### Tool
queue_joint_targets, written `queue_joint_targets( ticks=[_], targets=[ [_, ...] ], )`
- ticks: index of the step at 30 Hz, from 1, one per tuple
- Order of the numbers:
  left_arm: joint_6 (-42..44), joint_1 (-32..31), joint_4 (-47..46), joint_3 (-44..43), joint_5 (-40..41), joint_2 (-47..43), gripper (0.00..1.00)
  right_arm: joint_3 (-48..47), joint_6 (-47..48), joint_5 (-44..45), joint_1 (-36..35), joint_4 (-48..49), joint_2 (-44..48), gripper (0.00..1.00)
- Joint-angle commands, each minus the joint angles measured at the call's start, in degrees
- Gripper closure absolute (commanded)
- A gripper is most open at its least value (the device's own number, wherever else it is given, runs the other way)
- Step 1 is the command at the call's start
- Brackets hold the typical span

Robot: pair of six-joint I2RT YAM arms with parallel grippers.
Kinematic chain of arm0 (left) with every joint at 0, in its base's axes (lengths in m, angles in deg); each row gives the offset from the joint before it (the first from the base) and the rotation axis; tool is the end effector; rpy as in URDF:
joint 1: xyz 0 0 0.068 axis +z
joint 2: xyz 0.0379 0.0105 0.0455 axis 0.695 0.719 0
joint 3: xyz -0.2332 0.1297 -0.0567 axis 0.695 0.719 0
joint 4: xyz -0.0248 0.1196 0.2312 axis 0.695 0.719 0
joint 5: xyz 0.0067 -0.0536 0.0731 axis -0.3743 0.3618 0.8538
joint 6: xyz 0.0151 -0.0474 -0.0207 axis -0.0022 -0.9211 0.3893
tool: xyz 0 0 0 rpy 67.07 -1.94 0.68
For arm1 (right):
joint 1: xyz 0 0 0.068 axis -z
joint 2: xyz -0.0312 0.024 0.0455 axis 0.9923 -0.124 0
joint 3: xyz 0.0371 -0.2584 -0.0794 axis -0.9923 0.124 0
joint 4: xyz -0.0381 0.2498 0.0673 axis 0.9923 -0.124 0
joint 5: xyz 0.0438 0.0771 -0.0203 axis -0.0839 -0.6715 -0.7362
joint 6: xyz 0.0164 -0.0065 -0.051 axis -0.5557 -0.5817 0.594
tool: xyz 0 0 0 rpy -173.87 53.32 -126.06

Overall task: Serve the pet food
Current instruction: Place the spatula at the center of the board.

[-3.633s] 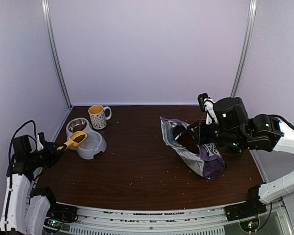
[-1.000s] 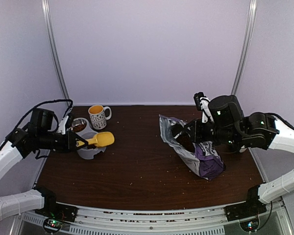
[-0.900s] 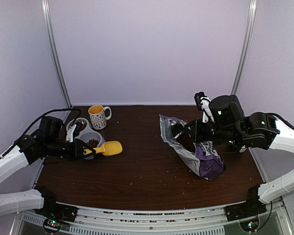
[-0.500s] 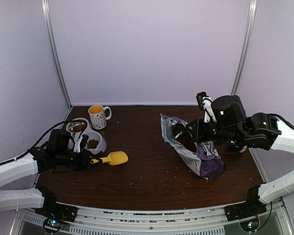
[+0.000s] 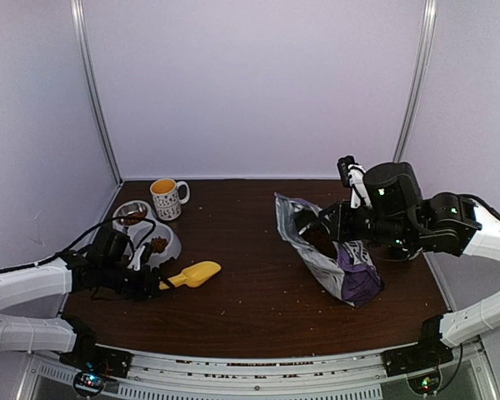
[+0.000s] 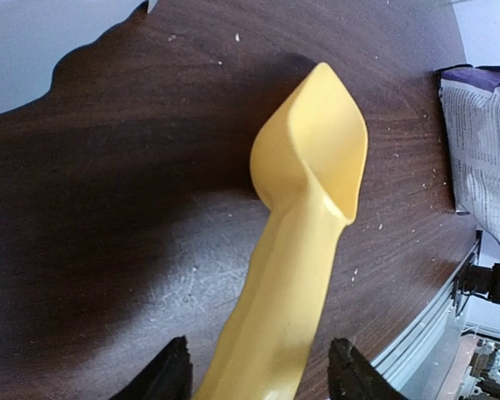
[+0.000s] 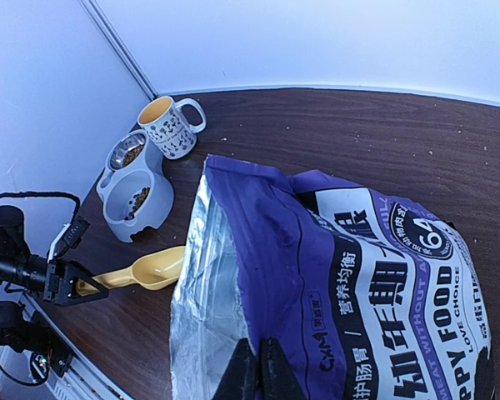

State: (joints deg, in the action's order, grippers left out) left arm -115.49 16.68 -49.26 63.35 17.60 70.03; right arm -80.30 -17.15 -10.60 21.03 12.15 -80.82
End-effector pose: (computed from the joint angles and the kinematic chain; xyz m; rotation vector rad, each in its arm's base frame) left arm 0.1536 -0.0958 0.1663 -0.2319 2.6830 -0.9963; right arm 0.1219 0.2043 0.3590 -0.2858 2.1422 0.6978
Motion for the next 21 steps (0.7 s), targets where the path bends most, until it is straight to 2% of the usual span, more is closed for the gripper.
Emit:
queue_joint_targets(
  ticks=[1,3,7,11,15,21],
  targets=[
    [3.02,-0.16,1.65,-0.98,2.67,0.23,0.33,0.43,-0.61,0.68,0.12,0.94,1.26,1.00],
    [4.28,-0.19,5.15,-2.03,5.87,0.49,0.23,0.52,-0.62,0.74,0.10,0.94,1.26,1.00],
    [6.35,-0.17,9.66,-3.21,9.08,0.72,0.16,0.56,-0.73,0.77,0.12,0.94,1.18,1.00],
    [6.73,-0.19,12.00,-3.67,11.28,-0.47,0.14,0.46,-0.68,0.89,0.07,0.85,1.16,1.00],
    [7.69,-0.24,18.63,-6.46,18.17,-2.01,0.11,0.81,-0.80,1.03,0.14,0.81,1.51,1.00],
    [7.06,-4.12,23.97,-17.44,24.82,-9.01,0.09,0.79,-0.55,1.79,0.23,0.24,2.34,1.00]
  ],
)
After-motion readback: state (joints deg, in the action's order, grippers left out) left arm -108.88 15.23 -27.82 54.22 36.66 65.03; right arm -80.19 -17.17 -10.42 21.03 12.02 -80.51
